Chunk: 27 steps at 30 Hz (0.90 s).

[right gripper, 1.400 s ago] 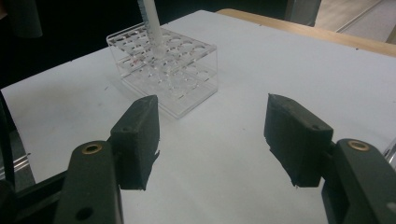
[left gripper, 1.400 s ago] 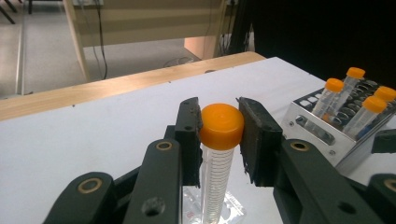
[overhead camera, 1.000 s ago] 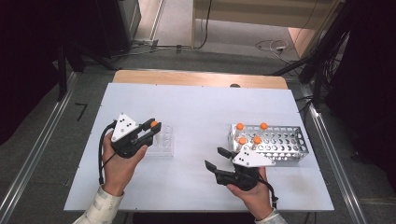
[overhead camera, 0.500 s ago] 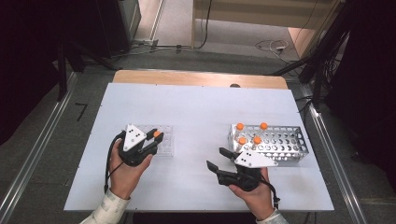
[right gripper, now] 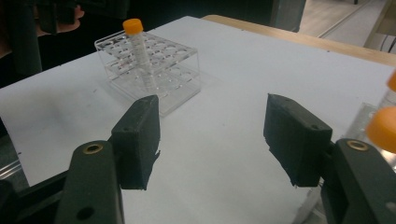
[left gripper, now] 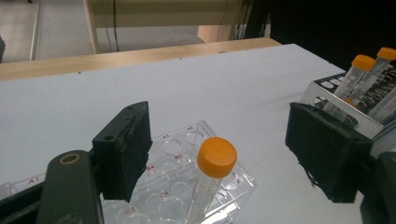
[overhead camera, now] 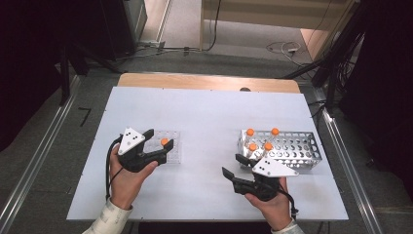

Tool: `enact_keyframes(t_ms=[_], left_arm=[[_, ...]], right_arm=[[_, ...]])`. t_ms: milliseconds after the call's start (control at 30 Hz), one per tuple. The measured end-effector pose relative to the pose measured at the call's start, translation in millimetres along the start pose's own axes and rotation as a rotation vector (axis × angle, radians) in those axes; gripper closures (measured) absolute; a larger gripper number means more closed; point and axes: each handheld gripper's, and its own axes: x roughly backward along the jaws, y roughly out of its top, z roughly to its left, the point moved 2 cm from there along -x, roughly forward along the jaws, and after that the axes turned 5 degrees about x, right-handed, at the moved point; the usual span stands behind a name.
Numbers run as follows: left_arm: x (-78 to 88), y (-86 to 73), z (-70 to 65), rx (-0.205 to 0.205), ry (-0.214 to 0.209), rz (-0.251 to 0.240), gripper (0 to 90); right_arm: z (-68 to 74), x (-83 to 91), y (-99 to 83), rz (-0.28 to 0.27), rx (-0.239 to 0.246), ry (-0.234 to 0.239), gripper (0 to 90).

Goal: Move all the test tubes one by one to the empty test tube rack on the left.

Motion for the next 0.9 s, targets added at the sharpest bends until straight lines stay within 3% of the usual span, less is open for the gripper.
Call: enact_keyframes(t_ms=[233, 600, 900], left_arm=[[3.9, 1.8, 5.9, 0.033, 0.007, -0.012, 19.7], [4.9, 2.4, 6.1, 0.034, 0.012, -0.022, 19.6], [6.1, 3.2, 6.5, 0.035, 0.014, -0.024, 19.6]], right_arm=[[-10.5, 19.5, -6.3, -0.011, -0.015, -0.043, 35.1], [-25.3, 35.5, -16.4, -0.007, -0.038, -0.093, 35.0], [-45.9, 49.0, -26.7, 0.003, -0.067, -0.173, 35.1]])
